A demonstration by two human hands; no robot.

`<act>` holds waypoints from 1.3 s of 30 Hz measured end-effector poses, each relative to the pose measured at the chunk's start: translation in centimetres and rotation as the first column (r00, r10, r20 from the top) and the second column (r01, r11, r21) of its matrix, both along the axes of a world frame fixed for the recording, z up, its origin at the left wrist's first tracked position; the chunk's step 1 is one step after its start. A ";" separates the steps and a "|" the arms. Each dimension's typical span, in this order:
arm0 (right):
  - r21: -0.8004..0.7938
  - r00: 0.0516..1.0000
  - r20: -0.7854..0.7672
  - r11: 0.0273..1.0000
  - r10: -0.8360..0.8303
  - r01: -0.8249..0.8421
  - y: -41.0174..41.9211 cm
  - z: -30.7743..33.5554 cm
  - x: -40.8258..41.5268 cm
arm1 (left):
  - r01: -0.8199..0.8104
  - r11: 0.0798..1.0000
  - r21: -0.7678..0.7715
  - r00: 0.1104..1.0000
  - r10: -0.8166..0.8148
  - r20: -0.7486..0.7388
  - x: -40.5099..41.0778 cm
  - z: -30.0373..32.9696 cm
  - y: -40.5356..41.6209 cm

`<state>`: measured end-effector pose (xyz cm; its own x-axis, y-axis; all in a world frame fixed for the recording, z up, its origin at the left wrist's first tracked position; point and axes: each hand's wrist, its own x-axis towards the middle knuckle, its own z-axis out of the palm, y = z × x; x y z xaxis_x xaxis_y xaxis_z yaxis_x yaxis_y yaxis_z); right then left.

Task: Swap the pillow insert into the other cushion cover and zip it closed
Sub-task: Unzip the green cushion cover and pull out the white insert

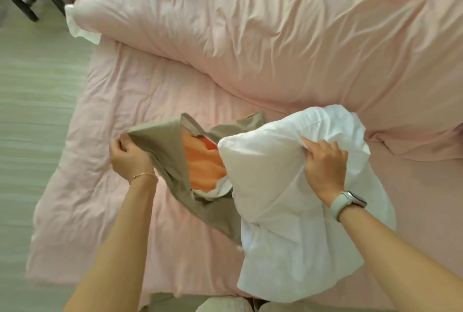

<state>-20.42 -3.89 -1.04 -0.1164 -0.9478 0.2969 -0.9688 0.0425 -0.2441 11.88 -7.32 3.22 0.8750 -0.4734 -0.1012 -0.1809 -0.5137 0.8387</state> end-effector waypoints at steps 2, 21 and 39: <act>0.008 0.999 -0.009 0.999 0.052 -0.052 0.0 0.3 2.0 | 0.032 0.987 -0.157 0.999 -0.029 0.024 0.5 2.8 -3.4; 0.378 0.970 -0.026 0.901 0.241 -0.214 3.9 -3.8 3.2 | 0.381 0.906 0.186 0.625 -0.104 -0.774 -5.7 -11.7 1.4; 0.184 0.975 0.192 0.980 -0.107 0.072 0.2 -4.3 -4.0 | 0.549 0.760 0.348 0.646 -0.650 0.400 -10.6 -9.9 -2.4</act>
